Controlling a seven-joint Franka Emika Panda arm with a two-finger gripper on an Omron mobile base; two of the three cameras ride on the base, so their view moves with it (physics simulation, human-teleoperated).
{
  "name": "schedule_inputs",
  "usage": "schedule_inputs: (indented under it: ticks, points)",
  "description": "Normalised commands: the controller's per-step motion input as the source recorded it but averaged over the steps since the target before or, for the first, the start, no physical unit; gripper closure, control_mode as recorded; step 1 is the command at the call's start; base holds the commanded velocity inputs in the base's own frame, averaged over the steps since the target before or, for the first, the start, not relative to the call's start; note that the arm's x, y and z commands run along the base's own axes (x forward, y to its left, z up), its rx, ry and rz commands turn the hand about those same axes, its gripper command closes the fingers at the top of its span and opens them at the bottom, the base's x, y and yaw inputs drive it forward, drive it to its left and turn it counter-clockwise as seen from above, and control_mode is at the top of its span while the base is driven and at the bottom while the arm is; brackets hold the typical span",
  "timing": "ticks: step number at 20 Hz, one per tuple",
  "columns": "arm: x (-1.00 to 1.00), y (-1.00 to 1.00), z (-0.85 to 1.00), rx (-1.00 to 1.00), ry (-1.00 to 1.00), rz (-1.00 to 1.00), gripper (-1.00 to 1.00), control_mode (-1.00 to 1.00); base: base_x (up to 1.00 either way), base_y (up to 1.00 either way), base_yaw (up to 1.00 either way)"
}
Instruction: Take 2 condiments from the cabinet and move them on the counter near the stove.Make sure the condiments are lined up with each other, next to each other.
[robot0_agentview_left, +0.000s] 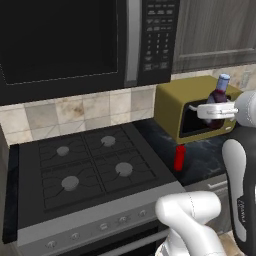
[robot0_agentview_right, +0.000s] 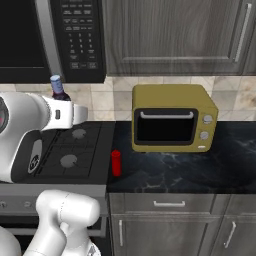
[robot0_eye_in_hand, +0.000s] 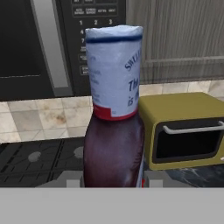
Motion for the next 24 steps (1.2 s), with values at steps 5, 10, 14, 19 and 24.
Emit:
schedule_inputs:
  ticks: [5,10,14,19,24]
  points:
    - [0.0,0.0,0.0,0.0,0.0,0.0,1.0,1.0,0.0,0.0,0.0]
    - [0.0,-0.13,-0.18,0.01,0.08,0.0,1.0,-1.0,0.0,0.0,0.0]
    - [0.0,-0.28,-0.28,0.0,0.08,0.04,1.0,-1.0,0.0,0.0,0.0]
    - [0.06,-0.34,-0.31,0.0,0.04,0.07,1.0,-1.0,0.0,0.0,0.0]
    - [0.06,-0.22,-0.38,0.0,0.0,0.1,1.0,-1.0,0.0,0.0,0.0]
